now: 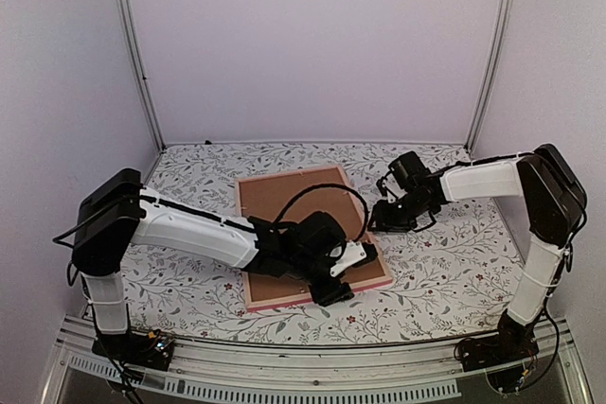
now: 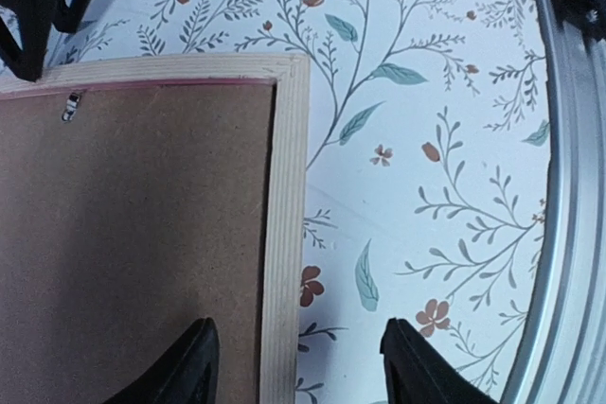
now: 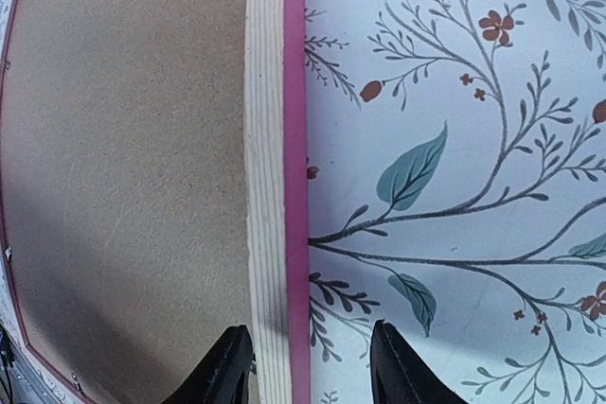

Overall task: Put the photo into the frame
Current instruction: Pick up the photo frame from the center of the board.

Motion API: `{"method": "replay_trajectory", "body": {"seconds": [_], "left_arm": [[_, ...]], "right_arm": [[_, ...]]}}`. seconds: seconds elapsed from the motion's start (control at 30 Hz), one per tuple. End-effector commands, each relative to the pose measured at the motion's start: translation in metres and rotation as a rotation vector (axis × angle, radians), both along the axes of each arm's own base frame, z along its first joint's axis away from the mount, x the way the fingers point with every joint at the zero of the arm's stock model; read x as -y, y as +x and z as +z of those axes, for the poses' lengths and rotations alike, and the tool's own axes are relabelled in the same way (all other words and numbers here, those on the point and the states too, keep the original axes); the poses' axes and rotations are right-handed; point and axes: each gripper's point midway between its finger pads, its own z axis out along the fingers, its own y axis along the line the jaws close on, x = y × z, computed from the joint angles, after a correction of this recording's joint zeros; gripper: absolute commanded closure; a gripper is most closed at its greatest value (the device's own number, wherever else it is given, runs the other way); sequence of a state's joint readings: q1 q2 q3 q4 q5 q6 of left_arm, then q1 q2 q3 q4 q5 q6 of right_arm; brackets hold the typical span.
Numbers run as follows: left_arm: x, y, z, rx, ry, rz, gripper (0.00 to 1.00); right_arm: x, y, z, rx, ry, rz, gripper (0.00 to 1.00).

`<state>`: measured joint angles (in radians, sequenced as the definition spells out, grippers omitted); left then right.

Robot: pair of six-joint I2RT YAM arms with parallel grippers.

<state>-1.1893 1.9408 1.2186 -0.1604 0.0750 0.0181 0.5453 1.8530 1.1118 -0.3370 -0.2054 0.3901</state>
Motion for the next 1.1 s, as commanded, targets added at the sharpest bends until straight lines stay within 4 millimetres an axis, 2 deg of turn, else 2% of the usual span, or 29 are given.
{"method": "replay_trajectory", "body": {"seconds": [0.0,0.23,0.33,0.43,0.6,0.87,1.07], "left_arm": [[-0.001,0.001,-0.020,0.049,0.093,-0.036,0.42],[-0.002,0.004,-0.037,0.092,0.147,-0.034,0.57],[-0.005,0.003,-0.045,0.103,0.170,-0.032,0.68],[-0.006,0.004,-0.044,0.119,0.170,-0.027,0.80],[0.001,0.006,-0.018,0.139,0.110,-0.025,1.00],[0.012,0.010,0.035,0.187,-0.006,-0.028,1.00],[0.012,0.014,0.057,0.203,-0.052,-0.010,1.00]], "right_arm": [[0.007,-0.004,0.026,0.036,0.033,-0.009,0.54],[0.020,-0.027,0.017,0.000,0.040,-0.035,0.54],[0.024,-0.037,0.013,-0.020,0.044,-0.042,0.54],[0.026,-0.047,0.011,-0.036,0.061,-0.040,0.52],[0.024,-0.061,0.015,-0.056,0.111,-0.036,0.46],[0.014,-0.068,0.034,-0.078,0.233,-0.021,0.36],[0.008,-0.079,0.028,-0.141,0.320,-0.013,0.34]]}}
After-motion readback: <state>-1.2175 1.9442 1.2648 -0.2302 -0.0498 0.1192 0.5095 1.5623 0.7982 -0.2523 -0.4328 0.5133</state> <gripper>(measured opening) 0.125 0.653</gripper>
